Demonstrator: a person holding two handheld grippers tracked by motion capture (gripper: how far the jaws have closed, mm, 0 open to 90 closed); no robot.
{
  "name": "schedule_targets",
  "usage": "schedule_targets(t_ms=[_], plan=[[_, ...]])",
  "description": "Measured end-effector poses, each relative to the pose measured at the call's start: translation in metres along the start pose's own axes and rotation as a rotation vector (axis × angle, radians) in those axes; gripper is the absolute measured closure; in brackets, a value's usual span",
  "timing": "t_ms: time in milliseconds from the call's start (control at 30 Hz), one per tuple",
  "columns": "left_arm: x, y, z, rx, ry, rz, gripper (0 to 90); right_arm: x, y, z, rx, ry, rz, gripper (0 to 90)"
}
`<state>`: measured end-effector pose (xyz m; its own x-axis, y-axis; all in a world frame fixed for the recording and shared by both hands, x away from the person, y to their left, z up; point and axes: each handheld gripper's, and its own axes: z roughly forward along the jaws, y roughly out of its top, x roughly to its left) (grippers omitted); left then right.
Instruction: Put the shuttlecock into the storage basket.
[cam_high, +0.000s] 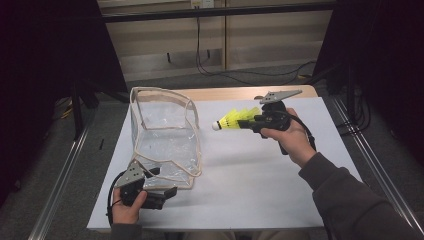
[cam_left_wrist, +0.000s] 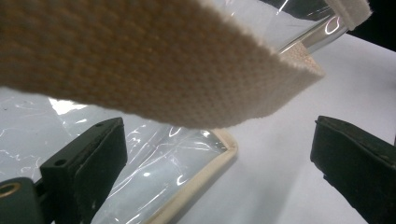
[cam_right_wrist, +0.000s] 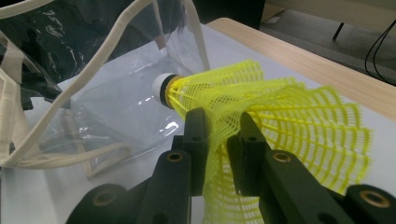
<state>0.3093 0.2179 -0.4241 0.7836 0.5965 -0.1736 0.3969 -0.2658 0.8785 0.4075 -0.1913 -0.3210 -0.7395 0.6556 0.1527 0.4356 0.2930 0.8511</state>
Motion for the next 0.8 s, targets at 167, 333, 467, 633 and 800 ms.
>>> schedule_targets(t_ms=[167, 333, 467, 633, 800], plan=[[0.000, 0.000, 0.000, 0.001, 0.000, 0.002, 3.7, 0.003, 0.009, -0.001, -0.015, 0.009, -0.004, 78.1], [0.000, 0.000, 0.000, 0.002, 0.001, 0.002, 3.7, 0.006, 0.018, -0.002, -0.016, 0.022, -0.010, 78.2], [-0.001, 0.000, 0.000, -0.004, -0.001, 0.003, 3.7, 0.009, 0.026, -0.001, -0.016, 0.027, -0.016, 78.1], [0.000, 0.000, 0.000, -0.003, -0.003, 0.002, 3.7, 0.013, 0.036, -0.001, -0.021, 0.035, -0.022, 78.1], [0.000, 0.000, 0.000, -0.002, -0.002, 0.004, 3.7, 0.015, 0.046, -0.001, -0.026, 0.041, -0.029, 78.2]])
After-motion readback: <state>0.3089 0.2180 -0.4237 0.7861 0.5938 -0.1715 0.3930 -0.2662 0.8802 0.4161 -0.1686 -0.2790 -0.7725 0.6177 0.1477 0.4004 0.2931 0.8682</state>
